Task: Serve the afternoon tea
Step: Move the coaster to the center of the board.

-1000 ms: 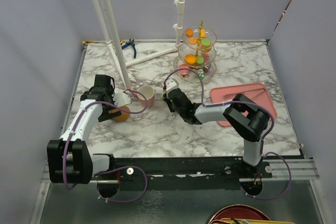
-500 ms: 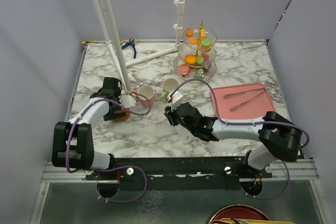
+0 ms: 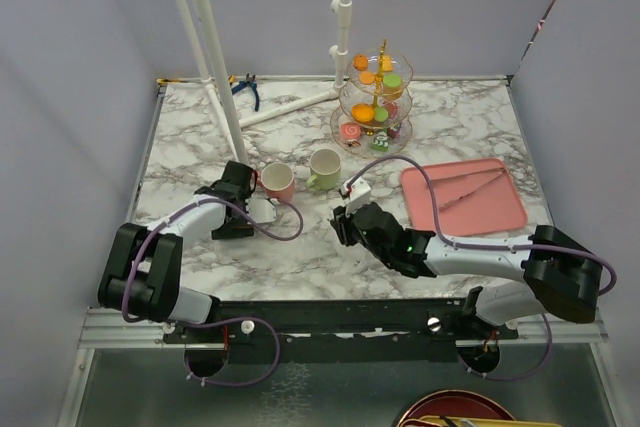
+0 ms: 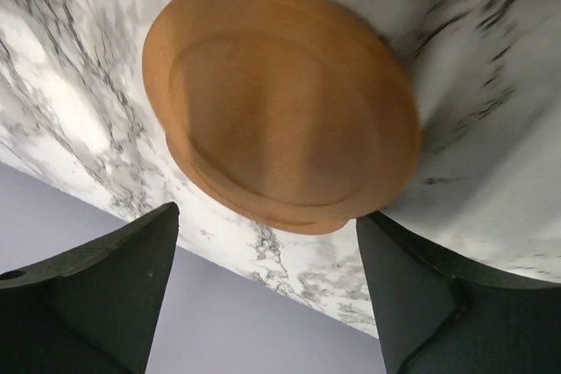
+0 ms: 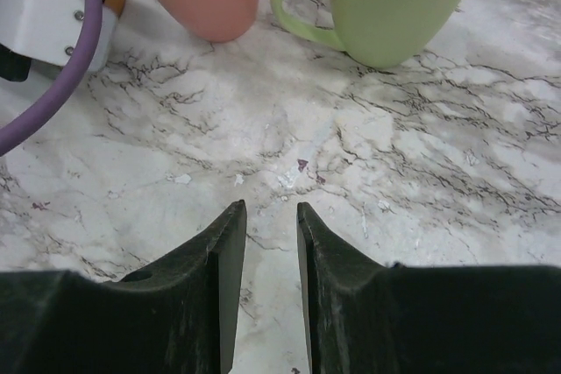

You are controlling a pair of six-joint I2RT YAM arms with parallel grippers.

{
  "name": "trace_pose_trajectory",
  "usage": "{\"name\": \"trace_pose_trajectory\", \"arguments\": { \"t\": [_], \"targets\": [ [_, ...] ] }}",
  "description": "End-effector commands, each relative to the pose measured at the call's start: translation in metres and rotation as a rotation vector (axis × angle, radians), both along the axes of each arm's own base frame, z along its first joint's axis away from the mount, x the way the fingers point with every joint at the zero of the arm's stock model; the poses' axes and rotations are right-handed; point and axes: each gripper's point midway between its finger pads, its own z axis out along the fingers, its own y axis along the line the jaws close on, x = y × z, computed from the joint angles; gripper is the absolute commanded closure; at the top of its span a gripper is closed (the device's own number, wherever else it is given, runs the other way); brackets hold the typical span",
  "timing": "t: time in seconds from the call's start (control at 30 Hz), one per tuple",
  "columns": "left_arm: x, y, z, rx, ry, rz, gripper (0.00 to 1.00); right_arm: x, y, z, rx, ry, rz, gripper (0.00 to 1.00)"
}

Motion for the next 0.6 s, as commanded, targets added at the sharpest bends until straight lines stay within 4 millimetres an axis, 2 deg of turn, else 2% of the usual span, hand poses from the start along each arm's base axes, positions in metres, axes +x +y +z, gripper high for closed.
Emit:
{"name": "trace_pose_trajectory", "arguments": {
  "t": [0.0, 0.23, 0.37, 0.47, 0.57],
  "targets": [
    [-0.043, -0.043, -0.028, -0.168, 0.157, -0.029, 0.18, -0.003, -0.017, -0.008, -0.029, 0.017, -0.054, 0.66],
    [-0.075, -0.094, -0.022, -0.329, 0.271, -0.123, 0.18, -0.002, -0.023, -0.008, -0.047, 0.014, -0.08, 0.66],
    [-0.077, -0.12, -0.002, -0.43, 0.307, -0.097, 0.18, 0.0, -0.026, -0.005, -0.053, 0.007, -0.093, 0.66],
    [-0.07, -0.125, 0.022, -0.453, 0.282, -0.1, 0.17, 0.0, -0.03, -0.003, -0.054, -0.004, -0.098, 0.66],
    [-0.06, -0.111, 0.041, -0.444, 0.2, -0.1, 0.15, 0.0, -0.031, -0.001, -0.051, -0.011, -0.102, 0.66]
  ]
}}
